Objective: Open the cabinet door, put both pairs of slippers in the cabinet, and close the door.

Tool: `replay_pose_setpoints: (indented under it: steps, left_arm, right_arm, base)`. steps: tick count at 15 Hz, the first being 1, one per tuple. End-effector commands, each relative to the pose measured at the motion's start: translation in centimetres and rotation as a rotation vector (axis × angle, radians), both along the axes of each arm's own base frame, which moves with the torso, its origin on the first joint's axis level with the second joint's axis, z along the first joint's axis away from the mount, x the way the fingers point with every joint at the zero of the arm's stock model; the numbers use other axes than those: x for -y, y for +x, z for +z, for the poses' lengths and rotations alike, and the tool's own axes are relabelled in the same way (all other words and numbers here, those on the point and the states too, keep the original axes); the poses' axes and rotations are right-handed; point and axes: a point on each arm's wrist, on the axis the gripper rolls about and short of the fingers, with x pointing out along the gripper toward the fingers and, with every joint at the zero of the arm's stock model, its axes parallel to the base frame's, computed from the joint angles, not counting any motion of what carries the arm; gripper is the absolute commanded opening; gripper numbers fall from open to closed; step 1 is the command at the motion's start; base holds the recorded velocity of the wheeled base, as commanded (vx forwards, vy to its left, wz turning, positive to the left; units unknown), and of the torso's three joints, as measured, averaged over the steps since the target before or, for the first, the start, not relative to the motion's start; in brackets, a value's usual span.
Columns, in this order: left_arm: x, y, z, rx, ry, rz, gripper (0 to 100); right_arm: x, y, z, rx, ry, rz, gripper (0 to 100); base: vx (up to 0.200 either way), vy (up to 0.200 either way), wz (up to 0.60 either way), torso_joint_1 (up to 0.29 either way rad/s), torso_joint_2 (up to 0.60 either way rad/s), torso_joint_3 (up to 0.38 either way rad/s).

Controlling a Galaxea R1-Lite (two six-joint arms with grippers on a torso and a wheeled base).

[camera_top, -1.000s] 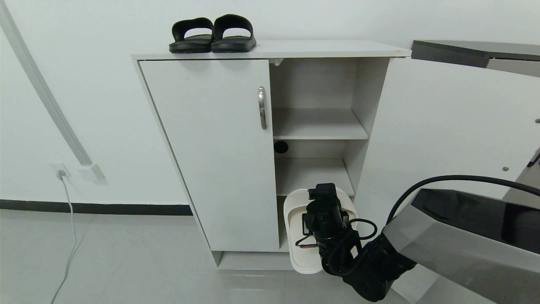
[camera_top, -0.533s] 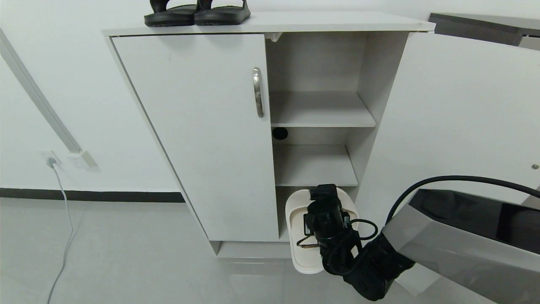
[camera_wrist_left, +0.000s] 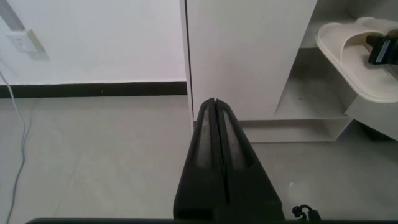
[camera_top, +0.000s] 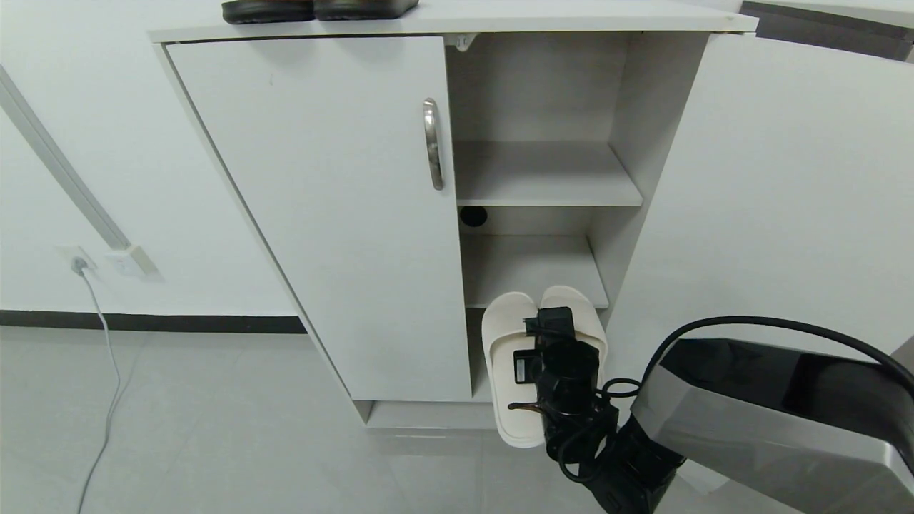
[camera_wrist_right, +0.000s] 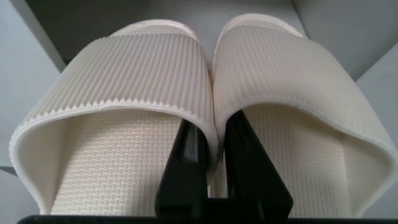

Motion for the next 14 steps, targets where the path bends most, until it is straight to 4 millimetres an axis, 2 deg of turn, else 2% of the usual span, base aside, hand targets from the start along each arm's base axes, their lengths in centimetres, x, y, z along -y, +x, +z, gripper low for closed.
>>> replay_pose_setpoints:
  steps: [1,10,14]
  left_arm:
    - [-0.01,0.01,0.0,-0.001,0.0,0.001,0]
    - [0.0,0.02,0.01,-0.002,-0.001,0.001,0]
    - [0.0,0.02,0.01,-0.002,-0.001,0.001,0]
  right_arm:
    - [0.1,0.13,-0.87,-0.014,-0.015,-0.003,0]
    - [0.22,0.38,-1.15,-0.015,-0.016,-0.009,0]
    - [0.23,0.56,-0.99,-0.01,-0.011,-0.012,0]
  base:
    - [0.0,0.0,0.0,0.0,0.0,0.0]
    - [0.0,0.0,0.0,0.0,0.0,0.0]
    - [0.2,0.0,0.0,-0.002,0.0,0.004]
